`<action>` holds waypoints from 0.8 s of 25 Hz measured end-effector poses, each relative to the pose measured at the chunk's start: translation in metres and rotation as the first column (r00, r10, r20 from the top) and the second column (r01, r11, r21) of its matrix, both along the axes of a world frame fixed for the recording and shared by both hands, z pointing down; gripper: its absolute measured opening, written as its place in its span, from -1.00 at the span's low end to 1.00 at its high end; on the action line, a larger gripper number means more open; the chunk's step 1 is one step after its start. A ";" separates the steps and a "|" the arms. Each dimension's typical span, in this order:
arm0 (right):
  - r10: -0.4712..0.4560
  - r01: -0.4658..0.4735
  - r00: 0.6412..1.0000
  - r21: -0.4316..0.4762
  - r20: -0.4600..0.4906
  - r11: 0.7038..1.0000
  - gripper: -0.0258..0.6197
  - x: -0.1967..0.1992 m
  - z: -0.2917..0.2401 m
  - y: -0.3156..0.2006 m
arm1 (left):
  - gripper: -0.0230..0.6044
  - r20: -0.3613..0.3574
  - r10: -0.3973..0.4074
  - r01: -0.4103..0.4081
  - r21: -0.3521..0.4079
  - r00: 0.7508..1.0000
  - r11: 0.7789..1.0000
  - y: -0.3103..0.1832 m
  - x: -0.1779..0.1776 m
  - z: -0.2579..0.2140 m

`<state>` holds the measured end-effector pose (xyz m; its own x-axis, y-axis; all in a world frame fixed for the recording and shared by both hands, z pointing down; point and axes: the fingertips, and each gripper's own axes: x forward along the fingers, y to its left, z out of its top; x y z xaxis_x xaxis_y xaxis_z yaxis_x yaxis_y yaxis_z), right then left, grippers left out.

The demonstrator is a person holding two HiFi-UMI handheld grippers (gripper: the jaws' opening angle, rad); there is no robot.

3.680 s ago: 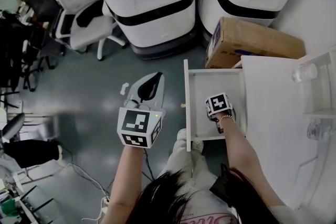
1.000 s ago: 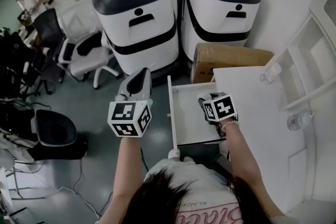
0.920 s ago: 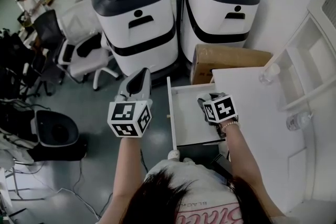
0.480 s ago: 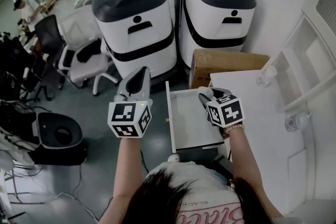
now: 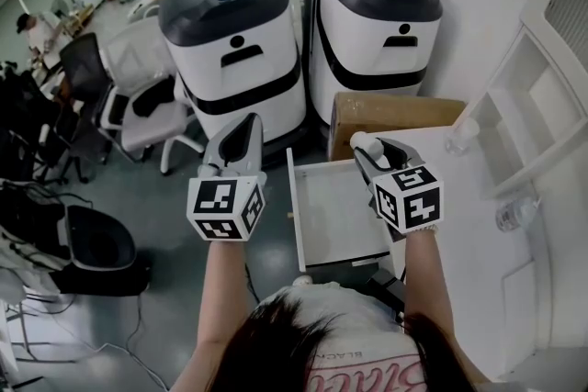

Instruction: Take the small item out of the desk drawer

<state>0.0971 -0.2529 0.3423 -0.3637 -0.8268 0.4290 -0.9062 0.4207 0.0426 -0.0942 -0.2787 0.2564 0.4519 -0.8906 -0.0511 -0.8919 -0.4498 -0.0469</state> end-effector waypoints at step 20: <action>0.068 -0.102 0.993 0.451 0.092 0.887 -0.40 0.026 -0.102 0.022 | -0.88 -0.007 0.014 -0.013 0.113 1.000 0.994 0.009 0.005 -0.026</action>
